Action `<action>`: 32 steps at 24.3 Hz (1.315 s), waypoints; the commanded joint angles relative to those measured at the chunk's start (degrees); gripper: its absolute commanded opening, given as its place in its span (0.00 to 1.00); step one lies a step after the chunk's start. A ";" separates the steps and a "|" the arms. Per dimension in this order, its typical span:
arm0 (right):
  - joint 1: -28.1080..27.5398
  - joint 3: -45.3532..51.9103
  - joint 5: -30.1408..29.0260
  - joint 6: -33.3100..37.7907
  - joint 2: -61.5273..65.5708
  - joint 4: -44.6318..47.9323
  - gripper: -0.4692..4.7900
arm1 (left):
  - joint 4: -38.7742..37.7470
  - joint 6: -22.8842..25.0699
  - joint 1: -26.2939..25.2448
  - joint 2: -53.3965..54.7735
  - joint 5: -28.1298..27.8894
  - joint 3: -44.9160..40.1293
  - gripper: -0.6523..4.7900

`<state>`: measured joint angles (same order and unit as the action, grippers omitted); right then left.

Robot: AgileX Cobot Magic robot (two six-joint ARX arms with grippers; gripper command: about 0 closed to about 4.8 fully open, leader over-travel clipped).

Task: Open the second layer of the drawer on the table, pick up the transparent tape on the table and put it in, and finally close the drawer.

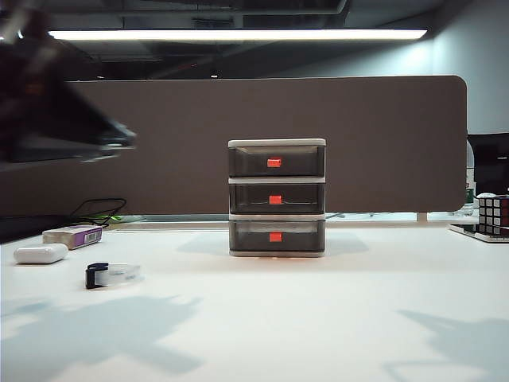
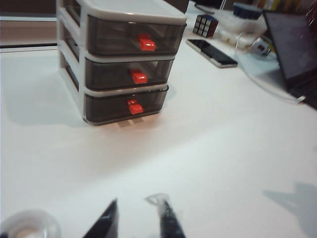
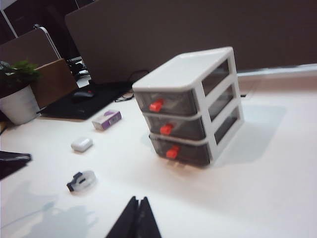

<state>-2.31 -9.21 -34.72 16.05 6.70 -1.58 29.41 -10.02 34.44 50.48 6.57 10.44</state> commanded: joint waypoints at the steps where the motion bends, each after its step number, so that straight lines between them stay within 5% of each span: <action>1: 0.02 -3.30 1.53 -1.11 5.33 2.25 0.08 | 7.19 1.66 0.13 14.19 2.32 6.93 0.29; 9: 0.46 -7.08 0.59 -1.33 19.85 6.71 0.08 | 22.27 0.52 0.07 27.08 8.57 13.57 0.28; 12: 2.34 -8.96 -1.46 -1.79 29.68 13.90 0.08 | 24.59 -0.72 0.20 27.23 6.54 15.21 0.28; 19: 9.53 -18.60 -1.38 -8.50 48.85 21.57 0.08 | 24.57 2.95 7.61 38.86 -11.37 20.50 0.30; 26: 9.81 -26.08 -3.02 -9.73 61.11 22.10 0.08 | 33.97 2.49 10.56 58.97 -17.62 29.73 0.56; 32: 9.94 -26.08 -4.63 -12.59 64.65 23.32 0.08 | 34.53 2.54 13.40 65.72 -30.95 35.65 0.45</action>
<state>7.57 -34.96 -38.92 4.49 71.26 21.10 62.48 -7.42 47.35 115.96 -21.15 45.50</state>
